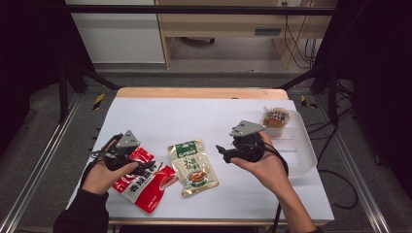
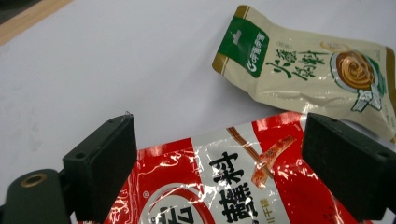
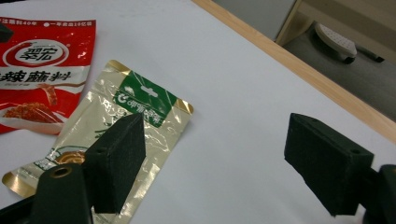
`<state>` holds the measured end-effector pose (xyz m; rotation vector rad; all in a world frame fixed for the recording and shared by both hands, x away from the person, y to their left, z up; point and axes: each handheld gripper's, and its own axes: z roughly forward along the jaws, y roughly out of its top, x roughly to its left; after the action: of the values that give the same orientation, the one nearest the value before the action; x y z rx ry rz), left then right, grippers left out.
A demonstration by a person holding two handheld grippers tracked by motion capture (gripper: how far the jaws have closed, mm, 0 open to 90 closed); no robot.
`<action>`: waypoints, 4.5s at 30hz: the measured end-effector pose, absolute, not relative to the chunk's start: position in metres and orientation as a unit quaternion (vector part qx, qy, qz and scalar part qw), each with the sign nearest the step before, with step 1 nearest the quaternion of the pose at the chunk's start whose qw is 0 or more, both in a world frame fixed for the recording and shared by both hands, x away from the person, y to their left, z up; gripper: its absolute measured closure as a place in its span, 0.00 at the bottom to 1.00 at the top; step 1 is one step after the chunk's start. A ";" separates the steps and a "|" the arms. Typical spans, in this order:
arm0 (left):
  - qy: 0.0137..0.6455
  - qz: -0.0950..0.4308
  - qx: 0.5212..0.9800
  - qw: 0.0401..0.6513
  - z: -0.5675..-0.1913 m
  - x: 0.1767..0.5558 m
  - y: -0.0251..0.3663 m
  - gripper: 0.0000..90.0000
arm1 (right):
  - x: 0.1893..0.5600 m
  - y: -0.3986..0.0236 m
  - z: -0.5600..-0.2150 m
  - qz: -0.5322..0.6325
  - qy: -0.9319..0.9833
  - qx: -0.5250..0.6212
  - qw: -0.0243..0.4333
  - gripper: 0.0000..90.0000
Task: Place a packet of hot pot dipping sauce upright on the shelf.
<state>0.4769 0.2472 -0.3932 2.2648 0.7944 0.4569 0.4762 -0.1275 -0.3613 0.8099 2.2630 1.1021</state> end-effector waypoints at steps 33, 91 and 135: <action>0.282 0.156 0.890 0.323 -0.408 0.499 0.216 0.21 | 0.467 -0.085 -0.438 0.376 0.847 0.301 0.223 0.49; 0.290 0.079 0.883 0.361 -0.439 0.523 0.183 1.00 | 0.469 -0.084 -0.447 0.360 0.856 0.301 0.219 0.41; 0.209 0.127 0.884 0.399 -0.379 0.490 0.167 1.00 | 0.525 -0.067 -0.381 0.302 0.922 0.170 0.169 0.53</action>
<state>0.4902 0.1673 -0.3785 2.2371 0.5294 0.3221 0.5246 -0.0667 -0.3805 0.4843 2.6223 0.8599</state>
